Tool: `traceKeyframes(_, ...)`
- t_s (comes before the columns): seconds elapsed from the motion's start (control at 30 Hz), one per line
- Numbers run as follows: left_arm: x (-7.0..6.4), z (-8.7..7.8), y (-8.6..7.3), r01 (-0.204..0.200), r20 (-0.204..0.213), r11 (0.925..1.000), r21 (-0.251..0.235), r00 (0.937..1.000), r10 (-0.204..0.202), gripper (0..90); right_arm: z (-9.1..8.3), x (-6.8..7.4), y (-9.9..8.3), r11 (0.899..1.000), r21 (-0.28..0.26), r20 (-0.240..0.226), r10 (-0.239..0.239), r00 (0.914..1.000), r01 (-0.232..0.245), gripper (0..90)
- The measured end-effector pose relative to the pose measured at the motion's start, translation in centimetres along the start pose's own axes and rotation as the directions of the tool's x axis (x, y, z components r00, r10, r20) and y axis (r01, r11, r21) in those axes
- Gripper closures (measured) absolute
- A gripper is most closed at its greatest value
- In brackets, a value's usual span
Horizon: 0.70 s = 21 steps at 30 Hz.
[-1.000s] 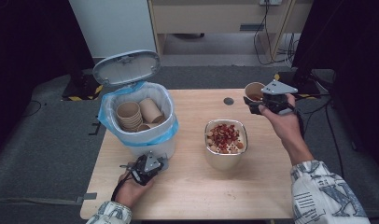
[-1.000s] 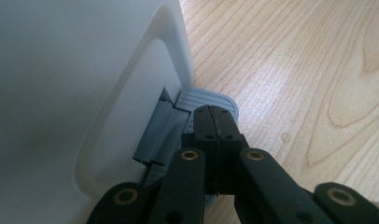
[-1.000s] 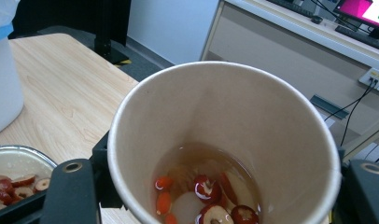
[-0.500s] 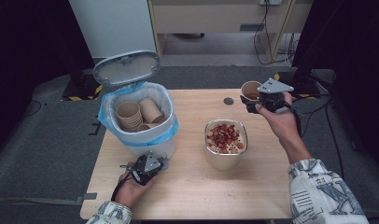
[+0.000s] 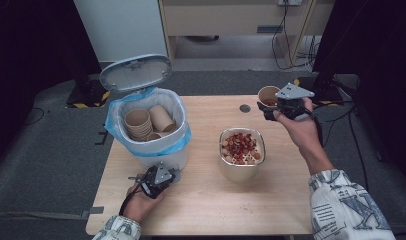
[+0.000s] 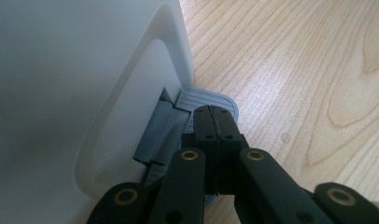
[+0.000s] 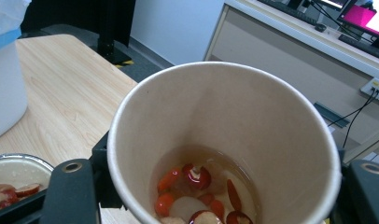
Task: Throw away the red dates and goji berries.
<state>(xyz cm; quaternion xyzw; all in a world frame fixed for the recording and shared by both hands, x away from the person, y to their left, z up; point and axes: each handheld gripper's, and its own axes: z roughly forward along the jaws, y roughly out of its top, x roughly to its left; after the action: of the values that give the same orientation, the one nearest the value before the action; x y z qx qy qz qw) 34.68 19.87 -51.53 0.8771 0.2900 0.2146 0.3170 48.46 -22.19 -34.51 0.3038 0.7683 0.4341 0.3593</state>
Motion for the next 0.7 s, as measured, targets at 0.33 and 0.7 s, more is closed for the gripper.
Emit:
traceKeyframes(0.33, 0.0, 0.0, 0.0, 0.001, 0.001, 1.0, 0.0, 1.0, -0.001, 89.9, 0.8, 1.3, 0.8, 1.0, -0.02, -0.048, -0.02, 0.9986, 0.019, 28.7)
traceKeyframes(0.7, 0.0, 0.0, 0.0, -0.002, -0.001, 1.0, -0.001, 1.0, 0.002, 89.9, 0.3, 1.3, 1.5, 0.999, -0.044, -0.04, -0.019, 0.999, 0.017, 28.7)
